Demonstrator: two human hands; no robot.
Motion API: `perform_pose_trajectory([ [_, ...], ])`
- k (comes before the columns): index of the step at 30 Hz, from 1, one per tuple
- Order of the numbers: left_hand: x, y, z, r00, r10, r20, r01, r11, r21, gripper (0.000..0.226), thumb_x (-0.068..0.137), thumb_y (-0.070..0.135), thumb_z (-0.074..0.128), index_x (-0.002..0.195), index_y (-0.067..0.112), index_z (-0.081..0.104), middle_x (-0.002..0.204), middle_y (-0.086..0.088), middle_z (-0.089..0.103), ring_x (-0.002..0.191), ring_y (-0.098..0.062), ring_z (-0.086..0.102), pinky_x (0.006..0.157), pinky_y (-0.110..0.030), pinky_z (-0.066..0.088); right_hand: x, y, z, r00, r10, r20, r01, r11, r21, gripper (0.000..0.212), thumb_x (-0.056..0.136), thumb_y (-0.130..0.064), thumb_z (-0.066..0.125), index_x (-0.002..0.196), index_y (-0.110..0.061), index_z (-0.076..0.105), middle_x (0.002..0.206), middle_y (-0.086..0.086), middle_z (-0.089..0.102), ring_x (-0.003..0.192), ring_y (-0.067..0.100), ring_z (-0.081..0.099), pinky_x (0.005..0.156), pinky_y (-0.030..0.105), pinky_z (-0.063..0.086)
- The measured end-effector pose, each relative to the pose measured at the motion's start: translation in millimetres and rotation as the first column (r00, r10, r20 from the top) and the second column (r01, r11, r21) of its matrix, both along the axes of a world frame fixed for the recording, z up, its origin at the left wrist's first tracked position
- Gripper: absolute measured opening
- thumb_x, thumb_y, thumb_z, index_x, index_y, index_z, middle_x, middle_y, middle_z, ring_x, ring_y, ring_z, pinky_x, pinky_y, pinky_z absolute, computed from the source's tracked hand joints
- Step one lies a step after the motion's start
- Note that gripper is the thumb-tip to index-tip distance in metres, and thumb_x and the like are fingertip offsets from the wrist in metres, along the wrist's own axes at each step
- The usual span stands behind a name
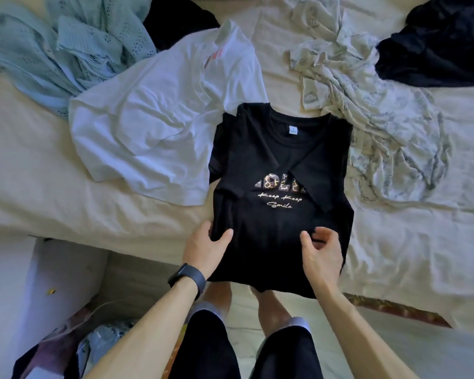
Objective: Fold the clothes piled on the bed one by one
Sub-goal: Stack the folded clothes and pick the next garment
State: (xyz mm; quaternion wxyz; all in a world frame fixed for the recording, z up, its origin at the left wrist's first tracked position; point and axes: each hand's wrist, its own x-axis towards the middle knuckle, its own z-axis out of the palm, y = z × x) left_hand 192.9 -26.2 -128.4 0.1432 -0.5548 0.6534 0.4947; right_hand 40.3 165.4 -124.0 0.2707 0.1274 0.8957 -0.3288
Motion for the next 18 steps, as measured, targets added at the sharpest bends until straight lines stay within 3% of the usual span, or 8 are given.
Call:
perform_pose_trajectory([
  [4,46,23,-14,0.988,-0.103,0.115,0.076,0.973,0.22,0.015,0.088,0.047,0.069,0.093,0.036,0.06,0.092,0.018,0.067,0.08,-0.004,0.064,0.061,-0.021,0.048,21,75,-4,0.992,-0.113,0.05,0.1,0.974,0.205,0.055,0.082,-0.029,0.079,0.128,-0.012,0.053,0.118,0.003,0.057,0.112,0.026,0.058,0.091,0.037,0.045],
  [6,63,31,-22,0.979,-0.129,0.158,0.083,0.96,0.266,0.013,0.088,0.046,0.07,0.09,0.038,0.06,0.092,0.017,0.068,0.078,-0.002,0.063,0.058,-0.019,0.046,20,99,-10,0.977,-0.138,0.163,0.1,0.969,0.224,0.06,0.079,-0.028,0.083,0.128,-0.01,0.054,0.122,0.008,0.061,0.117,0.032,0.058,0.097,0.043,0.046],
  [10,84,38,-38,0.969,-0.15,0.196,0.1,0.965,0.244,0.021,0.089,0.051,0.067,0.099,0.033,0.065,0.092,0.014,0.069,0.083,-0.009,0.064,0.062,-0.025,0.047,19,125,-28,0.919,0.026,0.393,-0.066,0.994,0.09,0.04,0.082,-0.036,0.083,0.116,-0.021,0.068,0.107,-0.003,0.074,0.099,0.022,0.069,0.092,0.04,0.054],
  [14,98,43,-41,0.961,-0.165,0.221,0.127,0.976,0.176,0.018,0.094,0.047,0.064,0.097,0.029,0.062,0.091,0.009,0.067,0.081,-0.012,0.062,0.06,-0.028,0.042,23,151,-39,0.899,0.133,0.417,-0.15,0.989,0.008,0.025,0.088,-0.041,0.077,0.108,-0.027,0.072,0.094,-0.009,0.075,0.087,0.014,0.07,0.079,0.035,0.055],
  [18,113,51,-20,0.977,-0.105,0.188,0.096,0.994,0.06,0.011,0.098,0.038,0.06,0.094,0.028,0.059,0.085,0.012,0.062,0.073,-0.007,0.057,0.055,-0.025,0.038,36,178,-28,0.935,0.017,0.355,0.007,0.998,-0.065,0.02,0.096,-0.031,0.069,0.11,-0.017,0.068,0.098,-0.006,0.071,0.088,0.013,0.069,0.078,0.034,0.059],
])
